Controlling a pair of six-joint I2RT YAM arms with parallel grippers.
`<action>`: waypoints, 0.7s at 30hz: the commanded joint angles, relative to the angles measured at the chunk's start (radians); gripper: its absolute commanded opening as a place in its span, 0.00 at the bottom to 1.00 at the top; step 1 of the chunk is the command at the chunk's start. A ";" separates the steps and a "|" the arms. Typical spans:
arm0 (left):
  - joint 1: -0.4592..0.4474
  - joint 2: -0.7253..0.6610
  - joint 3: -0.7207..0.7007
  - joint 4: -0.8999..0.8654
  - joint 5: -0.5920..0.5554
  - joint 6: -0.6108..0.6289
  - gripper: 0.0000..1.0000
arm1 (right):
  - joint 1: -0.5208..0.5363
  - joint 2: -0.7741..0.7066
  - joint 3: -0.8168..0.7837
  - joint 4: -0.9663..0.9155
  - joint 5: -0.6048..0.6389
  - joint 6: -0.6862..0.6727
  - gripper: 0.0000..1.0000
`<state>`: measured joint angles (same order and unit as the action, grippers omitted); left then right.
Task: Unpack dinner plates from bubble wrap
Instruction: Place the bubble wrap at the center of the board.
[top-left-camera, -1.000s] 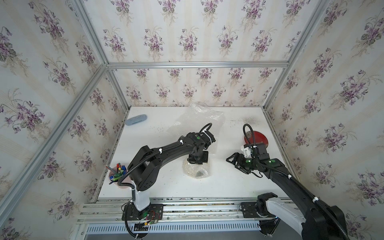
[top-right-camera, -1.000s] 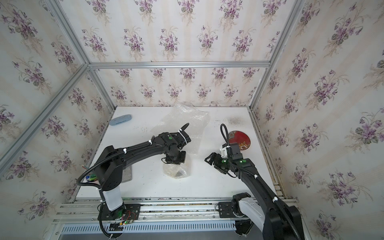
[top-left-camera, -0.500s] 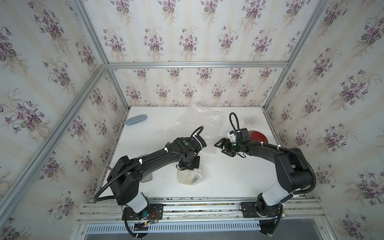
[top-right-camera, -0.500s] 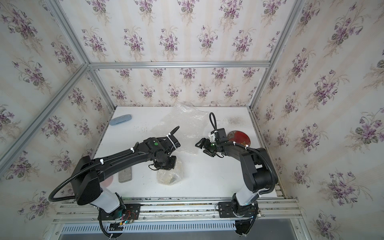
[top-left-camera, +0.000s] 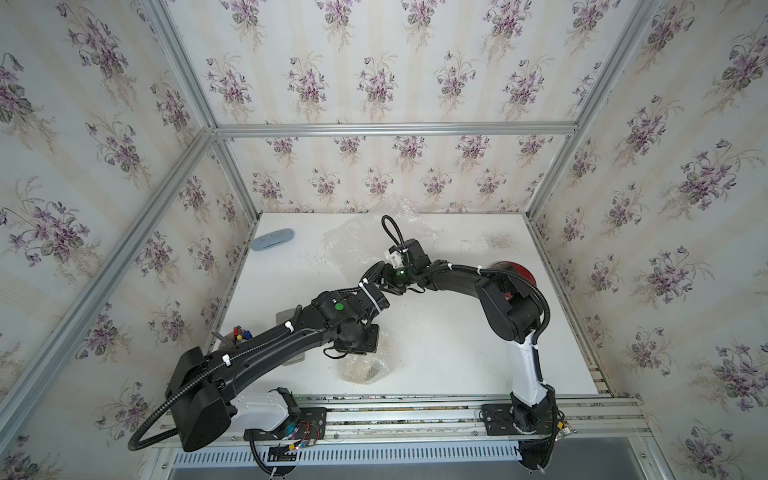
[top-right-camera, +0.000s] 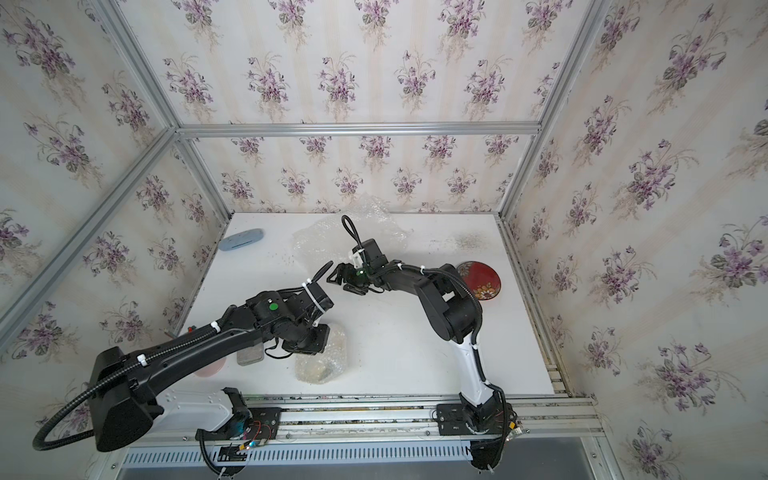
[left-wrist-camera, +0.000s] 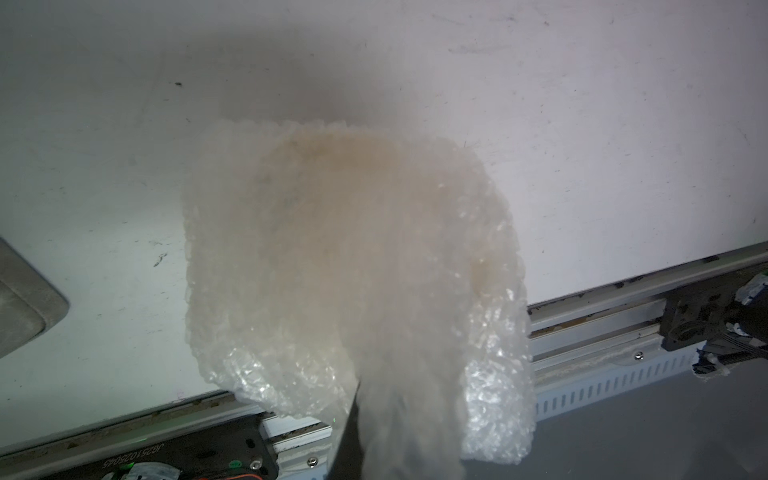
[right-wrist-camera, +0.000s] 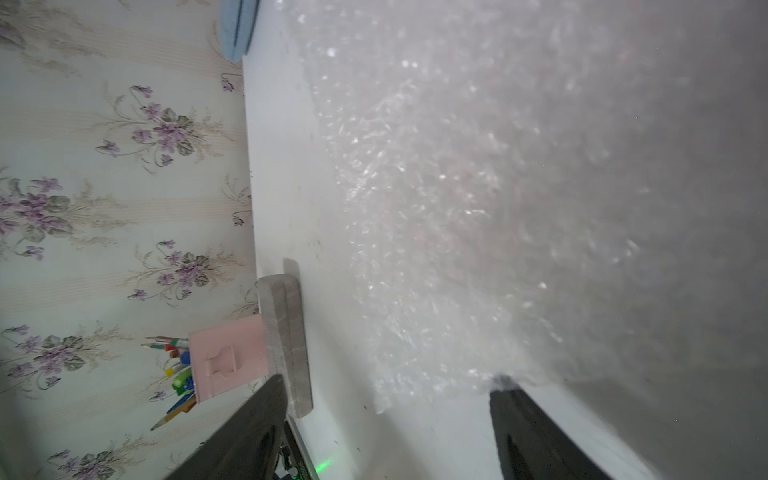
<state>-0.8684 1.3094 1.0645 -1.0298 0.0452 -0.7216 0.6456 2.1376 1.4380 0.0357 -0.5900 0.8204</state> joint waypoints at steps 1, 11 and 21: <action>0.002 0.016 0.022 -0.023 -0.022 0.030 0.02 | -0.009 -0.050 0.002 -0.101 0.041 0.016 0.79; -0.021 0.271 0.275 0.007 0.000 0.098 0.02 | -0.227 -0.619 -0.523 -0.213 0.094 -0.016 0.81; -0.111 0.631 0.582 0.045 0.054 0.082 0.02 | -0.356 -1.097 -0.662 -0.589 0.204 -0.168 0.81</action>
<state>-0.9634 1.8854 1.5921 -0.9966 0.0799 -0.6365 0.2943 1.1007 0.7811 -0.3927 -0.4473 0.7113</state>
